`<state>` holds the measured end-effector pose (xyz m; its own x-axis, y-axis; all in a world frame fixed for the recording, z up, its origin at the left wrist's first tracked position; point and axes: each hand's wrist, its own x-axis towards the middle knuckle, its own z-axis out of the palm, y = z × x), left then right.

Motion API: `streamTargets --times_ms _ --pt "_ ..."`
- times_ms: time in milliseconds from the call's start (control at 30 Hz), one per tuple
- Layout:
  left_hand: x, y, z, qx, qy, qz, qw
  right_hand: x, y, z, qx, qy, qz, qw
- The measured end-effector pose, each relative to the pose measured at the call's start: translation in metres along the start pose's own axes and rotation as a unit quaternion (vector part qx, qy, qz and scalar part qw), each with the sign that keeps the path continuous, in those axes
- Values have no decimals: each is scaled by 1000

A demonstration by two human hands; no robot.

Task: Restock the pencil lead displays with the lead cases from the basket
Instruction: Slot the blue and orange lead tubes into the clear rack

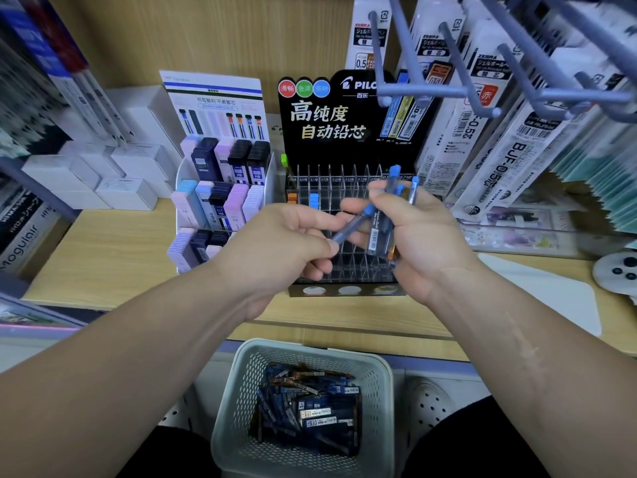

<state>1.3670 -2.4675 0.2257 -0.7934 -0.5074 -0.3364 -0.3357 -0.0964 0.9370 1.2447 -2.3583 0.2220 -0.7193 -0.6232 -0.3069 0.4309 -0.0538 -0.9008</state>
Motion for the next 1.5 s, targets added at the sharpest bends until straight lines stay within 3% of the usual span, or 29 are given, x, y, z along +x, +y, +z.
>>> streamTargets --times_ms 133,267,500,567,667,833,967,1133,1367,1500 --pt "2 -5 -6 13 49 4 999 3 -5 -5 2 38 -1 999" --pt "1 -11 -5 89 101 53 989 1 0 -3 -73 4 31 997" --pt "-7 -15 5 201 100 140 964 -6 7 5 -107 -18 7 994" --pt "-8 -14 6 172 92 131 972 -6 6 6 -106 -22 9 994" --pt "-8 -6 4 6 56 81 995 -6 5 5 -88 -33 18 995" --pt "-3 -3 -1 -192 -23 37 981 -4 1 3 -9 -97 41 994" --pt "-2 -6 -2 -198 -82 4 977 -7 -2 1 8 -200 65 978" --pt "1 -11 -3 -228 -98 12 969 -9 -5 -2 5 -233 79 969" --pt "3 -18 -3 -249 -64 1 966 -9 -1 -3 -14 -201 101 974" --pt "6 -12 -18 -182 19 22 983 -5 2 -4 -42 -124 109 985"
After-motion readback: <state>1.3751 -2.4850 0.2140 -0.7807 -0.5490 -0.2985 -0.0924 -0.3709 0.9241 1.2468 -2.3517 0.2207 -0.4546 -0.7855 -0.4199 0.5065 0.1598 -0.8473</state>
